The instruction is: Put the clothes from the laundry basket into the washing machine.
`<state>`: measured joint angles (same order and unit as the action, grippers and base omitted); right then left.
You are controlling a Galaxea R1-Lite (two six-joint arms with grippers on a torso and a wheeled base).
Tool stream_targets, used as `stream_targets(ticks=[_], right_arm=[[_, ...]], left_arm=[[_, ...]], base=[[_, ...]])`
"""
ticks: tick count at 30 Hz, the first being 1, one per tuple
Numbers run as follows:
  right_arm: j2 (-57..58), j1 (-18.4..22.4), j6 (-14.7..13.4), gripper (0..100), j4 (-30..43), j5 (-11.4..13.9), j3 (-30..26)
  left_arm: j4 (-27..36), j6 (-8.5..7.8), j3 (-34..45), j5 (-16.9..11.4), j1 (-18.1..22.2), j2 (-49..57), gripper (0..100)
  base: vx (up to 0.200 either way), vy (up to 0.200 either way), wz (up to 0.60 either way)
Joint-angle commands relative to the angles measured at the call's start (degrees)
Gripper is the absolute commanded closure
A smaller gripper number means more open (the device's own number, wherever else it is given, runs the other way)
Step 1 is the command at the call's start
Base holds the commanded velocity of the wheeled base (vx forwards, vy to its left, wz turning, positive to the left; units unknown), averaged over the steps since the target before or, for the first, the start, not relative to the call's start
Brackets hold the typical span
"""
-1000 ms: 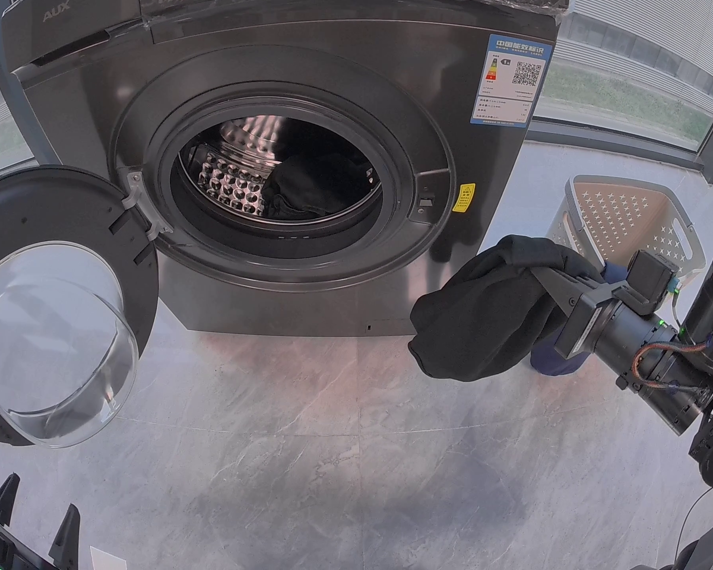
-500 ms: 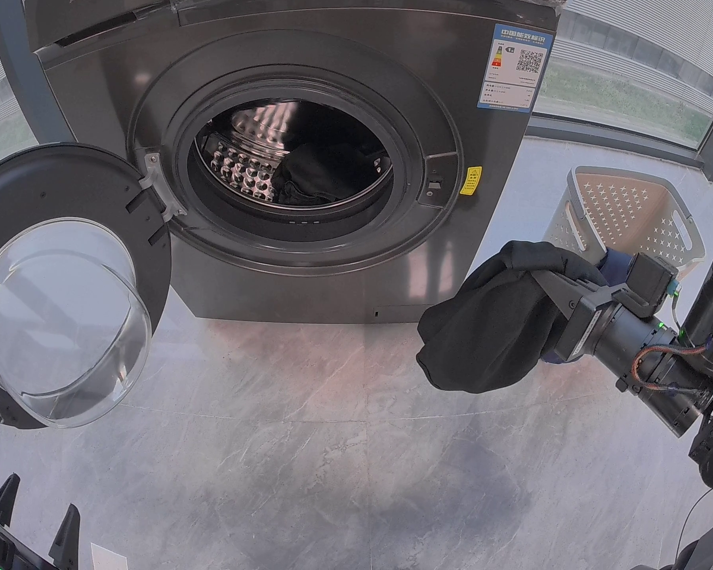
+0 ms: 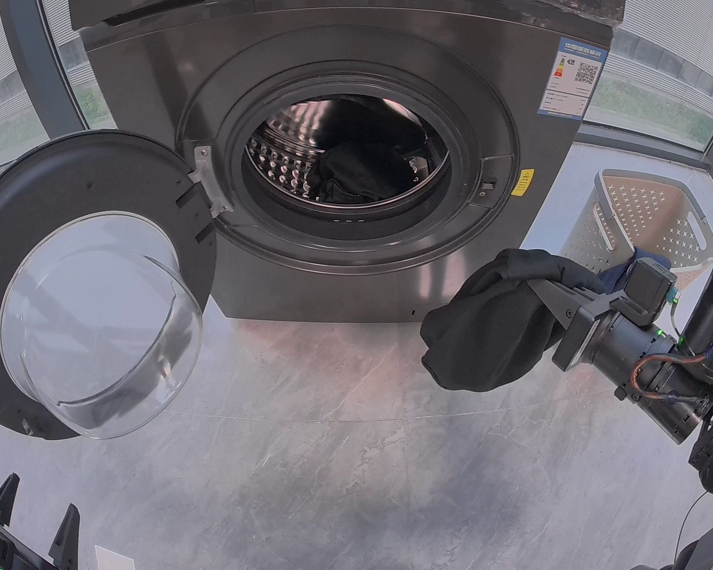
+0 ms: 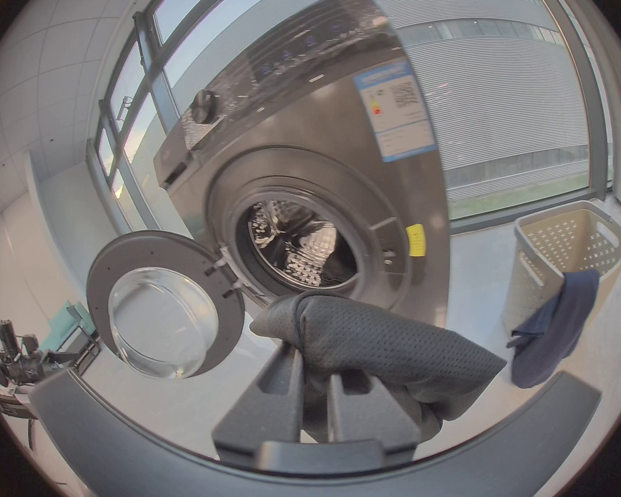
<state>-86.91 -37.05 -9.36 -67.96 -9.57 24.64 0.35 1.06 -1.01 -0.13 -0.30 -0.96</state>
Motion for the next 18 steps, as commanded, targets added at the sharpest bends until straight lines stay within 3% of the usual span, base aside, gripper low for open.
stream_targets(ticks=[1,6,13,17,18], right_arm=[[-0.28,-2.59,0.13,100,0.02,0.17,2.08],[-1.42,-4.53,-0.04,100,-0.06,0.08,6.39],[-4.85,-4.70,-0.57,100,-1.47,-0.01,7.71],[-6.43,-4.79,-0.57,100,-2.26,-0.36,7.79],[-6.52,-4.88,-0.57,100,-2.61,-0.36,7.71]], left_arm=[[-0.27,-0.36,0.92,0.05,0.04,0.52,0],[-0.27,-1.15,1.01,0.05,0.30,0.61,0],[-0.27,-0.97,1.01,-0.04,0.30,0.61,0],[-0.27,-4.49,1.01,-1.27,0.22,0.61,0],[-0.27,-4.22,1.01,-1.45,0.30,0.70,0]], base=[[0.000,0.000,0.00],[0.000,0.000,0.00],[0.000,0.000,0.00],[0.000,0.000,0.00],[0.000,0.000,0.00]])
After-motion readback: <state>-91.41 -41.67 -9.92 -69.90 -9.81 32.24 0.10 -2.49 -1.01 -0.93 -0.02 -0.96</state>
